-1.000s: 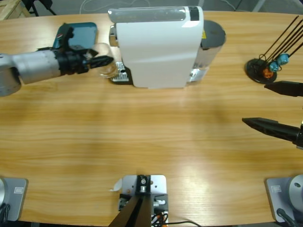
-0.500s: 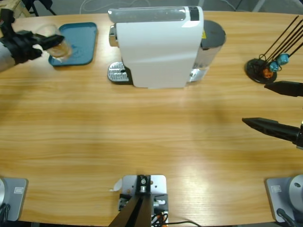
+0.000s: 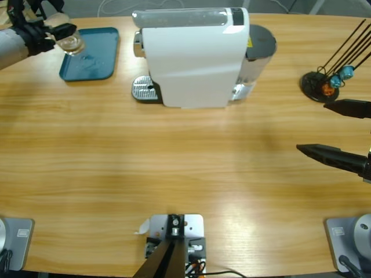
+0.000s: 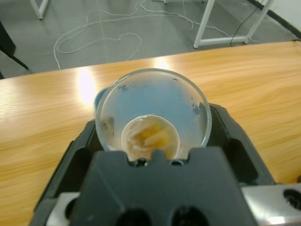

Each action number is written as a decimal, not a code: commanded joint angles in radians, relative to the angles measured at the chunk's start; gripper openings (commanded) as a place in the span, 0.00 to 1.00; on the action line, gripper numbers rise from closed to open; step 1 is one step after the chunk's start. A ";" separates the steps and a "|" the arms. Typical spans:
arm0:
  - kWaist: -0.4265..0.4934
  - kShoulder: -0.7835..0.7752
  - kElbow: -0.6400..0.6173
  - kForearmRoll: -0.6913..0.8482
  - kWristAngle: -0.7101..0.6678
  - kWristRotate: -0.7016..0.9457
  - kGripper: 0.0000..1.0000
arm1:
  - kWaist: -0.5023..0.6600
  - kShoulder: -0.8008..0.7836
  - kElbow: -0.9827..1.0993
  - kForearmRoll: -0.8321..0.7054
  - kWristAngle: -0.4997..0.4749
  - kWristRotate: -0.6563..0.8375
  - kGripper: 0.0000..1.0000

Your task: Pour coffee

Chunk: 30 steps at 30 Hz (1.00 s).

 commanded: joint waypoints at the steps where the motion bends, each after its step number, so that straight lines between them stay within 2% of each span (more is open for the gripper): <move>1: -0.032 0.119 -0.050 -0.002 -0.022 -0.023 0.58 | 0.009 0.003 0.022 0.011 0.014 -0.014 1.00; 7: -0.040 0.137 -0.056 -0.002 -0.021 -0.034 0.58 | 0.009 0.001 0.022 0.011 0.014 -0.014 1.00; 10: -0.040 0.136 -0.055 0.001 -0.020 -0.041 0.72 | 0.009 -0.001 0.022 0.011 0.014 -0.014 1.00; 12: -0.040 0.135 -0.051 0.001 -0.020 -0.051 0.87 | 0.009 -0.003 0.022 0.011 0.014 -0.014 1.00; 15: -0.032 0.135 -0.050 0.001 -0.022 -0.067 0.94 | 0.009 -0.006 0.023 0.011 0.014 -0.014 1.00; 23: -0.029 0.132 -0.043 -0.001 -0.025 -0.069 1.00 | 0.009 -0.016 0.023 0.011 0.014 -0.014 1.00; 30: -0.012 0.014 0.071 -0.001 -0.023 -0.075 0.99 | 0.009 -0.016 0.023 0.010 0.016 -0.013 1.00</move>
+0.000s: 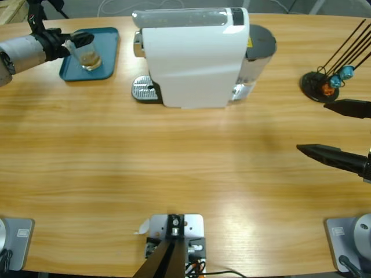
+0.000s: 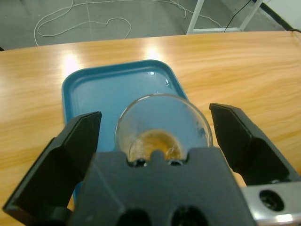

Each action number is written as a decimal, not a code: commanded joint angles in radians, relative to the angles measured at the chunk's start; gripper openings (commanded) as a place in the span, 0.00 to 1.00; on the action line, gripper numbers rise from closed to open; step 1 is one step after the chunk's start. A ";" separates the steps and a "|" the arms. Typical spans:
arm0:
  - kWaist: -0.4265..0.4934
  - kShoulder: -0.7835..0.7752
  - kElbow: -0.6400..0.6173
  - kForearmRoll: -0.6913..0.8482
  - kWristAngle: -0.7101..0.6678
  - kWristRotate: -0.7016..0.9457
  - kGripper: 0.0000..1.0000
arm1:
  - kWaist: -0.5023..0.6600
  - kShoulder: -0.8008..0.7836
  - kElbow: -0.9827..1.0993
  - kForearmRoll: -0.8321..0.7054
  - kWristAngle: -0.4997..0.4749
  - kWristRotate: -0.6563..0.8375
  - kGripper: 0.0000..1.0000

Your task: Pour coffee

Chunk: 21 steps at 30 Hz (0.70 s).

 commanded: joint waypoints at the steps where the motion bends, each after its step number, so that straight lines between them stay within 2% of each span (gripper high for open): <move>1: 0.029 -0.118 0.127 0.000 -0.010 -0.013 0.99 | 0.009 -0.016 0.023 0.010 0.016 -0.013 1.00; 4: 0.046 -0.228 0.154 0.026 -0.007 -0.015 0.97 | 0.009 -0.014 0.023 0.010 0.015 -0.014 1.00; 8: 0.031 -0.401 0.152 0.172 -0.009 -0.020 0.93 | 0.009 -0.011 0.023 0.010 0.013 -0.014 1.00; 13: -0.113 -0.650 0.169 0.468 -0.013 -0.021 0.93 | 0.009 -0.016 0.023 0.010 0.015 -0.014 1.00; 18: -0.309 -0.882 0.246 0.667 -0.113 -0.021 0.90 | 0.009 -0.023 0.025 0.010 0.029 -0.014 1.00; 21: -0.373 -0.972 0.280 0.779 -0.139 -0.021 0.89 | 0.009 -0.015 0.025 0.008 0.029 -0.014 1.00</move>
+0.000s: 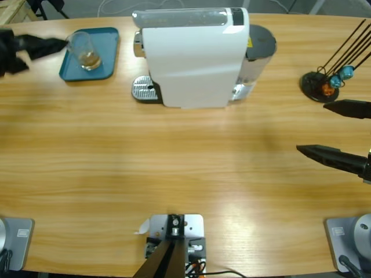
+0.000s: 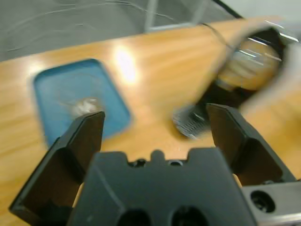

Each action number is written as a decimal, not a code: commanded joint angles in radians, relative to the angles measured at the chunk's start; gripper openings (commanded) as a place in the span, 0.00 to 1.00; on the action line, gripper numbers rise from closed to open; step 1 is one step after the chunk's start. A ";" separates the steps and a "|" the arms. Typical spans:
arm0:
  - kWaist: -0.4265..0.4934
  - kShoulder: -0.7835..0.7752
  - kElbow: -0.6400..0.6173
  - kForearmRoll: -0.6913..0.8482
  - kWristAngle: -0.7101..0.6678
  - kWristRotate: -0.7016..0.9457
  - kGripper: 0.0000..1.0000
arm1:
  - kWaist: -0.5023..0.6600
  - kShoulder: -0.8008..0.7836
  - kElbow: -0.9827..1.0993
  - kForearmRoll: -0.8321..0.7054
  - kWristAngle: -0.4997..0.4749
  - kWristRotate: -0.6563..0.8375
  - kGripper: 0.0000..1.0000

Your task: Pour coffee

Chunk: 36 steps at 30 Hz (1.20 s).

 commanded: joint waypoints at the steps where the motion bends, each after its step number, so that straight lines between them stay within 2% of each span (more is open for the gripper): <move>1: -0.205 -0.292 0.116 0.271 -0.101 -0.014 0.89 | 0.008 -0.007 0.025 0.007 0.023 -0.015 1.00; 5: -0.274 -0.291 0.070 0.319 -0.103 -0.012 0.88 | 0.008 0.059 0.017 0.006 0.044 -0.028 1.00; 8: -0.280 -0.300 0.073 0.359 -0.086 0.024 0.88 | 0.008 0.080 0.014 0.006 0.047 -0.029 1.00; 10: -0.285 -0.292 0.073 0.358 -0.085 0.042 0.84 | 0.008 0.093 0.010 0.008 0.052 -0.029 1.00; 13: -0.305 -0.228 0.071 0.351 -0.087 0.041 0.84 | 0.008 0.095 0.009 0.010 0.052 -0.029 1.00; 20: -0.314 -0.196 0.070 0.353 -0.089 0.034 0.84 | 0.008 0.082 0.008 0.013 0.049 -0.033 1.00; 24: -0.315 -0.194 0.070 0.356 -0.088 0.034 0.77 | 0.008 0.076 0.009 0.013 0.046 -0.034 1.00; 36: -0.315 -0.183 0.072 0.356 -0.090 0.011 0.77 | 0.008 0.040 0.014 0.013 0.041 -0.038 1.00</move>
